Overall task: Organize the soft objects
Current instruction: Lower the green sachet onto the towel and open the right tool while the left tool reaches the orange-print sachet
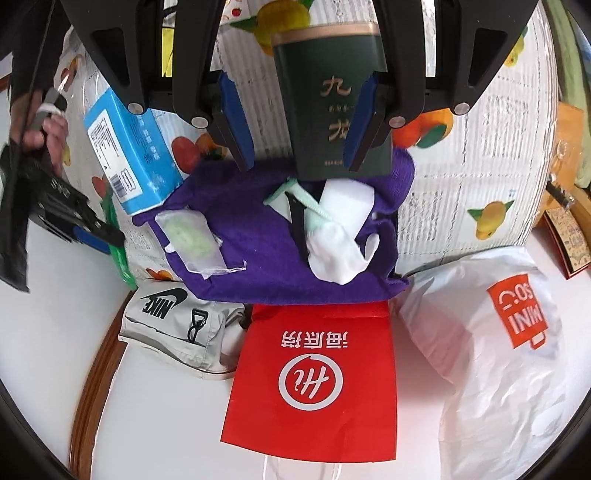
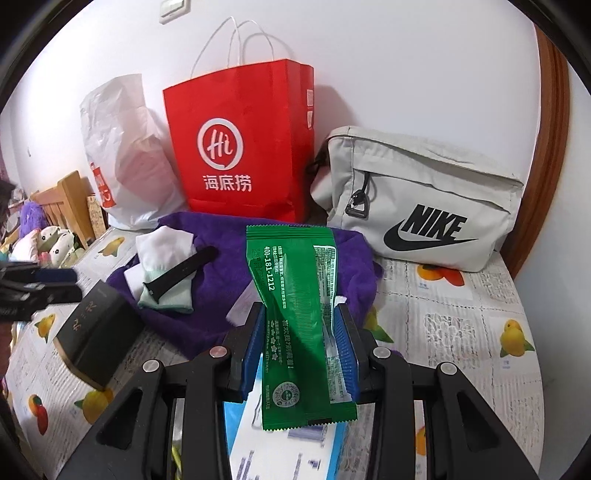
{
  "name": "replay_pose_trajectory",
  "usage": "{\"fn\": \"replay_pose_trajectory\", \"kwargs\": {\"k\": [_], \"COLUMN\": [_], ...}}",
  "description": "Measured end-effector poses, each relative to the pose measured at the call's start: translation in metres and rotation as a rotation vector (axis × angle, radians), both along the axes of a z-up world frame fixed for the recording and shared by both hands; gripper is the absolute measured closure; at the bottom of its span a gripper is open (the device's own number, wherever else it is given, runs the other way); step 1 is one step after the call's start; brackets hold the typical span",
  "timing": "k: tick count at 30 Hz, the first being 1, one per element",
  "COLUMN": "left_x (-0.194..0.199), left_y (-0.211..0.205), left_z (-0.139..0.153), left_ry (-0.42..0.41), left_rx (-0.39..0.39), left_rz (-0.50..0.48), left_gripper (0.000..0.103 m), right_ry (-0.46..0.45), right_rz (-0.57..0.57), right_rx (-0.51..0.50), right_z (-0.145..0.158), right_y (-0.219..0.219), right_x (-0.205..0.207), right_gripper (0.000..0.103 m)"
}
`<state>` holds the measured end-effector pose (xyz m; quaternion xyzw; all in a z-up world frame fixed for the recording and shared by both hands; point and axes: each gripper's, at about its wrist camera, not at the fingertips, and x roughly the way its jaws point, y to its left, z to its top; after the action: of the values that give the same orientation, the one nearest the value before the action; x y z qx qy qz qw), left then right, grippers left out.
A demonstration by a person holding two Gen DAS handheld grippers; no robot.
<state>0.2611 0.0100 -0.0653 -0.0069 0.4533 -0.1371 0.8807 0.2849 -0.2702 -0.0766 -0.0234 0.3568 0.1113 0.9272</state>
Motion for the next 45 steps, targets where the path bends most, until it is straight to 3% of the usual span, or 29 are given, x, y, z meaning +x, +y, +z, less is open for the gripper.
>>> {"fn": "replay_pose_trajectory", "kwargs": {"k": [15,27,45], "left_x": [-0.046,-0.09,-0.109], "left_y": [-0.002,-0.007,-0.029], "left_z": [-0.005,-0.019,-0.063], "left_ry": [0.006,0.018,0.14], "left_rx": [0.01,0.056,0.009], "left_rz": [-0.039,-0.133,-0.231], "left_gripper": [0.055,0.055,0.052], "right_ry": [0.069,0.144,0.218], "right_rz": [0.042,0.059,0.104], "right_rx": [-0.009,-0.025,-0.065], "right_z": [-0.009,-0.03,-0.047], "right_y": [0.017,0.029,0.056], "right_x": [0.046,0.074,0.119], "right_gripper": [0.065,0.064,0.062]}}
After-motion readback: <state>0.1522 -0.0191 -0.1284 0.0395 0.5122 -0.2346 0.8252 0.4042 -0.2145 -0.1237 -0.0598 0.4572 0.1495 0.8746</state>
